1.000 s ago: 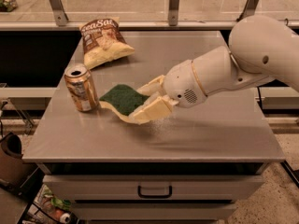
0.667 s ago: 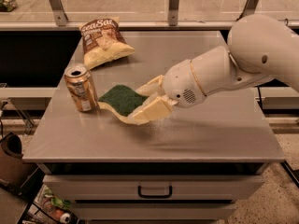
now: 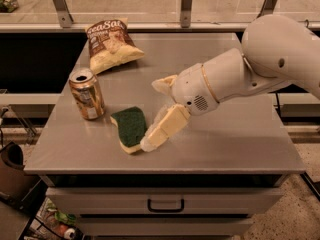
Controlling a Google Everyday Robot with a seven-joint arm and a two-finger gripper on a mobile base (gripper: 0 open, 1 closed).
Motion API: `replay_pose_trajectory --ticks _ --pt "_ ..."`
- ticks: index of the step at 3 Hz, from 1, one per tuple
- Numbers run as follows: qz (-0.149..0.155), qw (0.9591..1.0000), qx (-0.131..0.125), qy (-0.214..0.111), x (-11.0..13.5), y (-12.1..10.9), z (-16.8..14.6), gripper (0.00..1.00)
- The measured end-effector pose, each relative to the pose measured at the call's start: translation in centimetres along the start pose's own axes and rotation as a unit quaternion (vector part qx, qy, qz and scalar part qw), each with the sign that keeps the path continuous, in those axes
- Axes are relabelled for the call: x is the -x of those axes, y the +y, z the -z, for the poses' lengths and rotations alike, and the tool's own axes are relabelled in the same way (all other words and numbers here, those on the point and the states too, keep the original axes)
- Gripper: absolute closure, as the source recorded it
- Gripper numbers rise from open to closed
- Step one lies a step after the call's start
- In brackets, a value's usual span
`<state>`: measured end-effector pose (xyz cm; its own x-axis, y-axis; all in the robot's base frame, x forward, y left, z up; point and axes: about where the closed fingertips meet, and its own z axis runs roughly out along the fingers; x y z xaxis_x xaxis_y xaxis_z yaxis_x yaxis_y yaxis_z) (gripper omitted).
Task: Move sponge near orange can
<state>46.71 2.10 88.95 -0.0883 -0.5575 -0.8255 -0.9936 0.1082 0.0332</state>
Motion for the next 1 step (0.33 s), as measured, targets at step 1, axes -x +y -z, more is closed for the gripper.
replay_pose_trajectory --ticks 1 --pt "0.000 1.0000 0.000 0.000 0.01 0.01 0.00 0.00"
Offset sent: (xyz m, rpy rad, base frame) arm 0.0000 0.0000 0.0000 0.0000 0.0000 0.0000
